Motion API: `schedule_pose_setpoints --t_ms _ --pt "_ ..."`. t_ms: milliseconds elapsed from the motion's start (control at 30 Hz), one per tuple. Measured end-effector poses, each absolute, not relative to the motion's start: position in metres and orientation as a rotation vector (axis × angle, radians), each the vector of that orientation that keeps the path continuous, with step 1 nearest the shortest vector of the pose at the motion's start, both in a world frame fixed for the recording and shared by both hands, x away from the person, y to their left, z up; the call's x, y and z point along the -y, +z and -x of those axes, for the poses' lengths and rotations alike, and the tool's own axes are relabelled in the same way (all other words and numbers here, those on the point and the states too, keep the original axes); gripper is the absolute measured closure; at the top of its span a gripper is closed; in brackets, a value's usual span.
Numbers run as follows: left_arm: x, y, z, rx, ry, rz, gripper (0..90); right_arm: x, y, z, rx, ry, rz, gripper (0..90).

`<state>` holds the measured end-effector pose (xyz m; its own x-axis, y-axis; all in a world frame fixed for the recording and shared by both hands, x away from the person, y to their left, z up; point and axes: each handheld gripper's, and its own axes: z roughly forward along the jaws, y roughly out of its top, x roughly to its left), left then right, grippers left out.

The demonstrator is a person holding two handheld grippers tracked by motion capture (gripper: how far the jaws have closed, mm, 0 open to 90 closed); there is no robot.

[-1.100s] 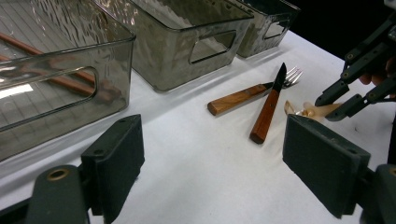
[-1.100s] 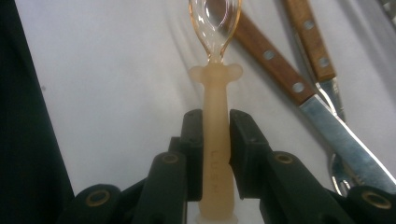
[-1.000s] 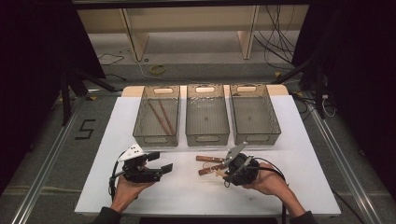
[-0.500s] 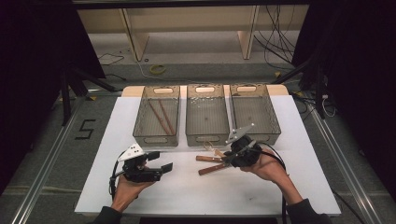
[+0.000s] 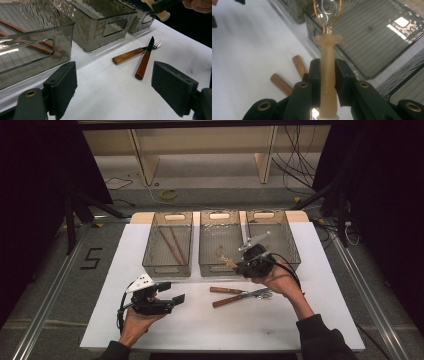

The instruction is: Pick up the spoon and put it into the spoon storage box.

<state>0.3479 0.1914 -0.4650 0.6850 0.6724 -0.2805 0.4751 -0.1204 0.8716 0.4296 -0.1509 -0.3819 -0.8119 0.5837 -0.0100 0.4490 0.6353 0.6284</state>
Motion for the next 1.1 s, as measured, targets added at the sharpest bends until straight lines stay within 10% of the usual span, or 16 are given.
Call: schedule_pose_setpoints --t_ms 1100 --pt "-0.192 -0.464 -0.348 -0.914 0.228 -1.759 20.0 0.119 -0.376 -0.506 -2.525 0.903 -1.053 76.9"
